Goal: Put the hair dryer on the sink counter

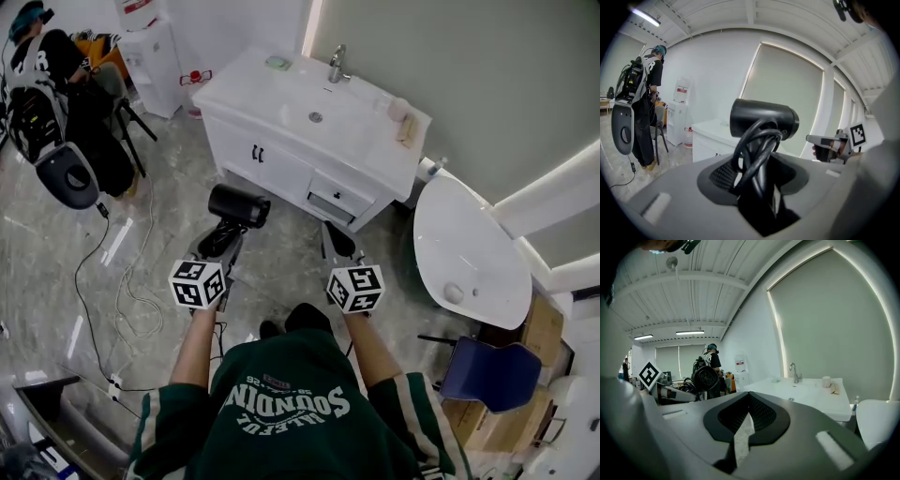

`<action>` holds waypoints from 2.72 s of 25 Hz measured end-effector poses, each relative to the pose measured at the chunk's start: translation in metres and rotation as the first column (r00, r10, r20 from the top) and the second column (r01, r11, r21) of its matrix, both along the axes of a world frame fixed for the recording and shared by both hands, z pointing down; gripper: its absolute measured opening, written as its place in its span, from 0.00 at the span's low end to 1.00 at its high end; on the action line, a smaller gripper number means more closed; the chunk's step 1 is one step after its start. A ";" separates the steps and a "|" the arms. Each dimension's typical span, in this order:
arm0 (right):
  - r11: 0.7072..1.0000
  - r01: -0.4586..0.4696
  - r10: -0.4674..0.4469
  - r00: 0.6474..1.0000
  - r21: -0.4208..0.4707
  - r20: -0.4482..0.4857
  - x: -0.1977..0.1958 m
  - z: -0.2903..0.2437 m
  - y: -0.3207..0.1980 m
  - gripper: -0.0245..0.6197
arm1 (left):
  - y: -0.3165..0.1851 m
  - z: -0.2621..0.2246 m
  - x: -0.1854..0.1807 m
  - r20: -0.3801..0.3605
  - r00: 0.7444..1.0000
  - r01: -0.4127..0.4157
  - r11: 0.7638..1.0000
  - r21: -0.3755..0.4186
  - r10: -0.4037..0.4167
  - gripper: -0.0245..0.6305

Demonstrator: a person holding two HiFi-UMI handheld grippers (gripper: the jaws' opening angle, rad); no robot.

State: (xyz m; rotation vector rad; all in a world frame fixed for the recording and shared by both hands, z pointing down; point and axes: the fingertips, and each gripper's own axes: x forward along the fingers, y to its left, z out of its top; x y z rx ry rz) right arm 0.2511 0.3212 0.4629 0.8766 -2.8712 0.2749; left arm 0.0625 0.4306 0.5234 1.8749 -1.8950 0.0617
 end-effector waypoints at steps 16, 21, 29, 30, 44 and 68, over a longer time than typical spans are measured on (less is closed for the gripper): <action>0.998 0.037 -0.037 0.999 -0.046 0.002 -0.066 0.025 -0.121 0.04 | -0.107 0.019 -0.059 -0.007 0.999 0.036 0.999 -0.039 -0.036 0.40; 0.997 0.064 -0.064 0.998 -0.050 0.001 -0.095 0.025 -0.189 0.04 | -0.167 0.019 -0.086 -0.013 0.997 0.074 0.996 -0.049 -0.075 0.40; 0.994 0.092 -0.092 0.996 -0.055 0.005 -0.126 0.019 -0.307 0.04 | -0.273 0.015 -0.118 -0.011 0.993 0.113 0.991 -0.067 -0.114 0.40; 0.994 0.095 -0.095 0.995 -0.054 0.007 -0.128 0.018 -0.322 0.04 | -0.286 0.013 -0.120 -0.007 0.993 0.115 0.991 -0.069 -0.116 0.40; 0.995 0.078 -0.076 0.996 -0.066 0.036 -0.137 0.017 -0.426 0.04 | -0.406 0.011 -0.145 -0.001 0.996 0.092 0.993 -0.076 -0.093 0.40; 0.978 -0.187 0.185 0.982 -0.091 -0.030 -0.259 0.026 -0.519 0.04 | -0.567 0.025 -0.303 -0.024 0.987 -0.160 0.981 -0.106 0.158 0.40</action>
